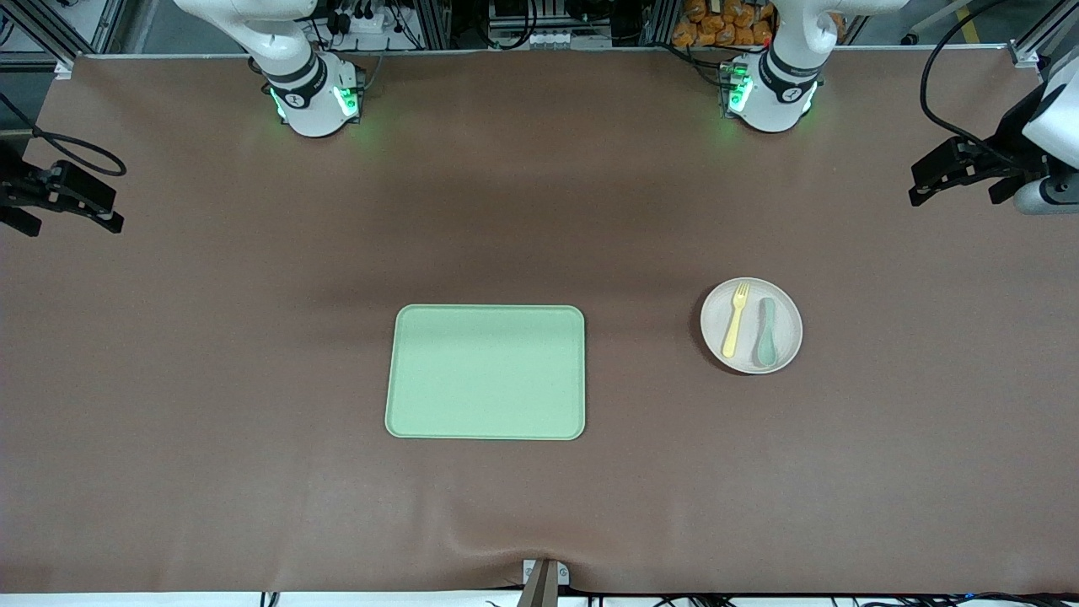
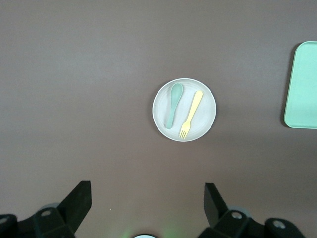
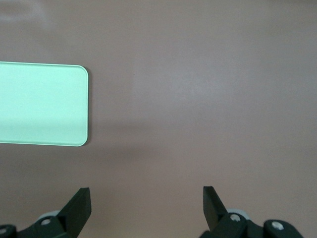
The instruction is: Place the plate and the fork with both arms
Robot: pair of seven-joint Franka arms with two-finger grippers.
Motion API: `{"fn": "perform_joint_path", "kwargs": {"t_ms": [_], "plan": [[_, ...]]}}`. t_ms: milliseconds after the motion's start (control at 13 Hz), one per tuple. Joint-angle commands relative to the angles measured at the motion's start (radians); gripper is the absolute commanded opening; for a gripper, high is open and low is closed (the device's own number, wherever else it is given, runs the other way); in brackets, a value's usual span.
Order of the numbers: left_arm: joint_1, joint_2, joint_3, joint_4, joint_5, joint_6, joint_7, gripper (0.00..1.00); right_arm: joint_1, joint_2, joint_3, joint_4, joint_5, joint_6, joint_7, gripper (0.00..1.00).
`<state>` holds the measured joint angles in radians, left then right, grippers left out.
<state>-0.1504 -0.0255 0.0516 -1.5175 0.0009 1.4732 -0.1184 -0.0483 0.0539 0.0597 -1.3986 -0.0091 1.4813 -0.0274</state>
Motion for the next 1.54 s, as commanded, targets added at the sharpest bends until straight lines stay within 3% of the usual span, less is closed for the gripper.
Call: {"fn": "perform_joint_path", "kwargs": {"t_ms": [0, 538, 923, 1154, 1462], "plan": [[0.008, -0.005, -0.003, 0.002, -0.015, -0.002, -0.007, 1.0, 0.007, 0.001, -0.003, 0.007, 0.003, 0.002, -0.008, 1.0], [0.011, 0.054, -0.001, -0.007, -0.016, 0.015, -0.006, 1.0, 0.008, 0.001, -0.003, 0.007, 0.003, 0.004, -0.008, 1.0], [0.012, 0.131, -0.001, -0.099, -0.018, 0.153, 0.0, 1.0, 0.007, 0.001, -0.003, 0.007, 0.003, 0.004, -0.008, 1.0], [0.038, 0.199, -0.003, -0.104, -0.021, 0.177, 0.003, 1.0, 0.007, 0.003, -0.003, 0.007, 0.003, 0.004, -0.009, 1.0], [0.077, 0.283, -0.004, -0.104, -0.119, 0.243, 0.033, 1.0, 0.007, 0.003, -0.003, 0.007, 0.003, 0.004, -0.008, 1.0]]}}
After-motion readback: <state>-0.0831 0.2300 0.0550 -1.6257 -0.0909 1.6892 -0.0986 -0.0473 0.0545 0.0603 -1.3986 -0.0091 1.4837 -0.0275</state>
